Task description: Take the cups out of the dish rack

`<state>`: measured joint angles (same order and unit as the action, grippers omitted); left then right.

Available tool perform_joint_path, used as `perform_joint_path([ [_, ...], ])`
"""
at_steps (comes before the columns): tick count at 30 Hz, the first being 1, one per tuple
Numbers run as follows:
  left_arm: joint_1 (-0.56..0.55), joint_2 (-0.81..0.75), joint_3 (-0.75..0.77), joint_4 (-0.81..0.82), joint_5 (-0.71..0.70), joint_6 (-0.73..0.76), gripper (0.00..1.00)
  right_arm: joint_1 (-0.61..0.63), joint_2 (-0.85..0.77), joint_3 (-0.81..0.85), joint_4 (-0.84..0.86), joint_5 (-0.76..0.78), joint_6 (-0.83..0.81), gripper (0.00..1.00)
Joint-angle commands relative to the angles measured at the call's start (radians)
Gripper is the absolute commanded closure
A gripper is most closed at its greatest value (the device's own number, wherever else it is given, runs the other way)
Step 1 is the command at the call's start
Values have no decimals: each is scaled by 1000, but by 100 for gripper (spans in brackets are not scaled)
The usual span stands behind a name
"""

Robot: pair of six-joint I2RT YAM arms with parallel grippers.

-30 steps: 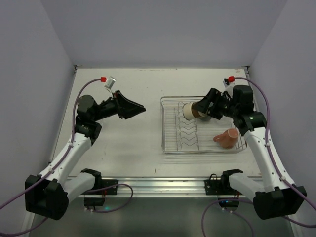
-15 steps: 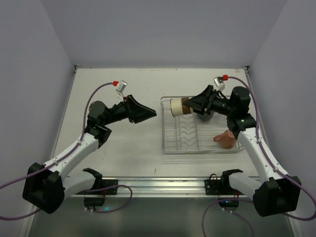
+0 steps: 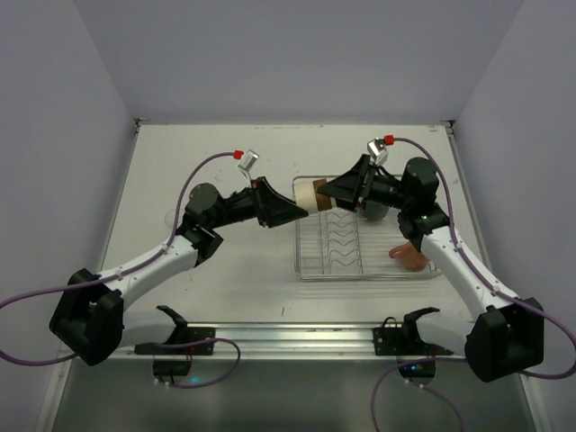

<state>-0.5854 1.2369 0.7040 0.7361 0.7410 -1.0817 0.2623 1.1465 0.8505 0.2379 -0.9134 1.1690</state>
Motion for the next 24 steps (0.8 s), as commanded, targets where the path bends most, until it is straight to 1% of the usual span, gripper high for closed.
perform_joint_path([
  [1,-27,19,72,78,-35,8,46,40,21,19,78,2,31,100],
  [6,-40,42,106,77,-45,11,47,80,42,24,83,19,29,100],
  [9,-40,52,117,66,-43,17,72,89,45,30,74,27,23,100],
  [10,-40,52,118,51,-43,20,91,87,44,38,66,30,12,100],
  [11,-40,50,120,28,-43,29,100,87,42,44,36,37,3,97],
  [12,-40,49,129,2,-46,57,100,87,39,51,9,44,-29,91],
  [13,-40,38,133,-59,-54,75,100,89,36,70,-14,50,-44,83],
  [14,-40,32,137,-93,-60,94,100,89,30,76,-62,56,-58,64],
  [15,-40,24,146,-122,-63,135,100,89,25,84,-95,74,-95,54],
  [16,-37,3,152,-204,-80,161,100,84,21,111,-186,93,-126,46],
  [17,-34,-7,163,-260,-90,219,100,83,16,130,-234,116,-161,30],
  [18,-25,-19,192,-385,-118,251,100,80,7,171,-309,183,-233,21],
  [19,-19,-28,210,-449,-133,287,100,78,2,191,-369,224,-264,14],
  [20,-11,-45,224,-510,-144,349,100,77,-2,206,-470,260,-296,1],
  [21,13,-57,236,-603,-158,377,100,72,-10,220,-512,290,-342,1],
  [22,28,-77,256,-644,-164,406,100,63,-13,240,-544,339,-359,1],
  [23,68,-86,259,-677,-160,445,100,57,-17,243,-596,353,-374,1],
  [24,96,-96,261,-725,-137,460,100,37,-24,243,-610,360,-393,1],
])
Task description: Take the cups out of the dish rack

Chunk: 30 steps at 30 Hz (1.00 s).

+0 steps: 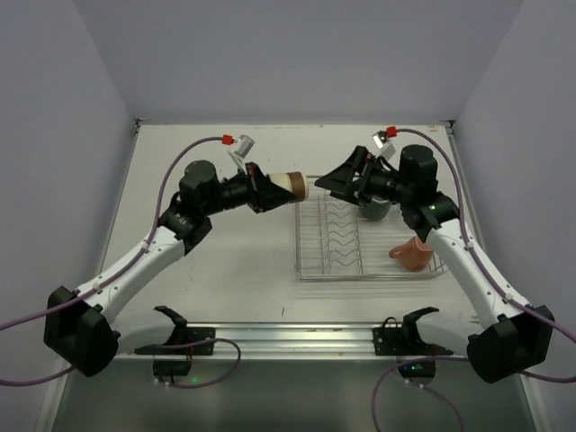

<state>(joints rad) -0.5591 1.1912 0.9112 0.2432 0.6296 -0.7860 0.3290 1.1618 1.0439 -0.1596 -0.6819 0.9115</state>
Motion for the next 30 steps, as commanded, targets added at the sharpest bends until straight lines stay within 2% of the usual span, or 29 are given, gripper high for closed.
perform_joint_path([
  [1,96,-65,58,-255,-15,180,100,-39,-54,41,-231,134,-143,1],
  [3,154,-73,84,-406,-37,253,100,-64,-66,39,-270,165,-177,1],
  [4,162,-62,104,-465,-74,290,100,-67,-73,56,-299,247,-193,1],
  [5,163,-48,164,-540,-124,362,100,-67,-71,71,-384,313,-216,1],
  [6,163,-32,190,-665,-237,385,100,-67,-67,93,-437,390,-256,1],
  [7,163,5,210,-718,-292,407,100,-68,-50,131,-531,472,-272,1],
  [8,163,24,228,-767,-342,424,100,-67,-39,151,-575,639,-286,1],
  [9,163,45,244,-839,-431,450,100,-67,-30,168,-613,707,-304,1],
  [12,163,105,232,-901,-569,464,100,-70,-10,203,-696,890,-329,1],
  [17,179,146,169,-872,-658,470,100,-79,4,209,-744,990,-345,1],
  [30,229,349,192,-918,-746,524,100,-149,42,193,-765,996,-395,1],
])
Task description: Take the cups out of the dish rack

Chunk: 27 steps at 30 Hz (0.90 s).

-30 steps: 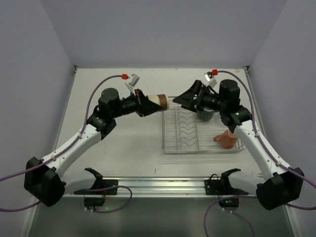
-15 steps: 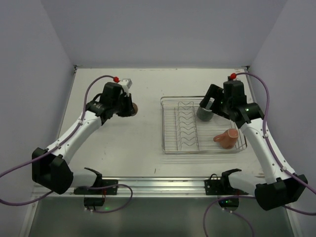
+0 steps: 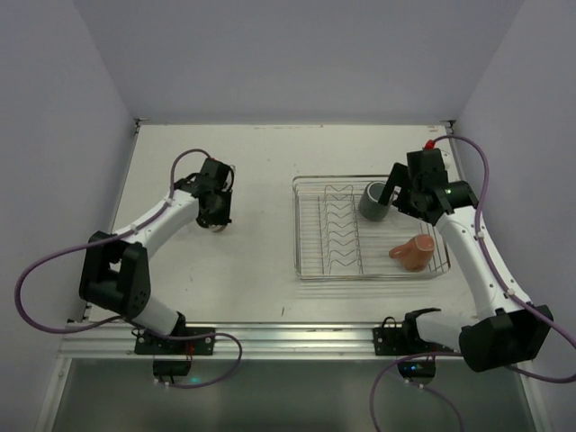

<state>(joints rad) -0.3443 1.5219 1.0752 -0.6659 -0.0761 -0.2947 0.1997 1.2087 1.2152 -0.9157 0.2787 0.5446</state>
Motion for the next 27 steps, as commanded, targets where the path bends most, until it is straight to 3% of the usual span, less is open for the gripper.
perform_joint_path([
  [1,16,26,31,-6,-40,31,100,-26,-5,21,-9,37,-31,1],
  [13,28,126,17,28,-41,32,99,-105,9,0,14,4,-67,1],
  [17,28,133,23,31,-60,26,81,-117,21,-14,24,-9,-77,1],
  [20,31,129,29,31,-71,23,73,-124,31,-29,35,-13,-80,1],
  [24,34,115,38,29,-73,16,69,-132,40,-52,55,-18,-81,1],
  [27,34,83,54,25,-86,5,62,-140,45,-66,69,-22,-87,1],
])
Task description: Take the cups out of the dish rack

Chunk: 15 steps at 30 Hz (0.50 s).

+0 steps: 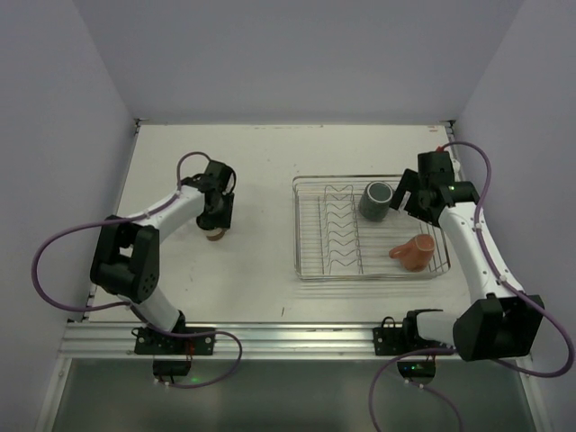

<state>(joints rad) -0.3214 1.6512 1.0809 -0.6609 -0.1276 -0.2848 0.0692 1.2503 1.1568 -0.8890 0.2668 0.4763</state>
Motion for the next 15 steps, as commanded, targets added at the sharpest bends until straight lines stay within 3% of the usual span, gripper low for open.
perform_joint_path([
  [1,10,-59,59,15,-43,-8,56,-15,6,-11,45,-15,-22,1],
  [15,1,-327,212,-75,34,-22,52,-65,96,4,105,-17,-8,1],
])
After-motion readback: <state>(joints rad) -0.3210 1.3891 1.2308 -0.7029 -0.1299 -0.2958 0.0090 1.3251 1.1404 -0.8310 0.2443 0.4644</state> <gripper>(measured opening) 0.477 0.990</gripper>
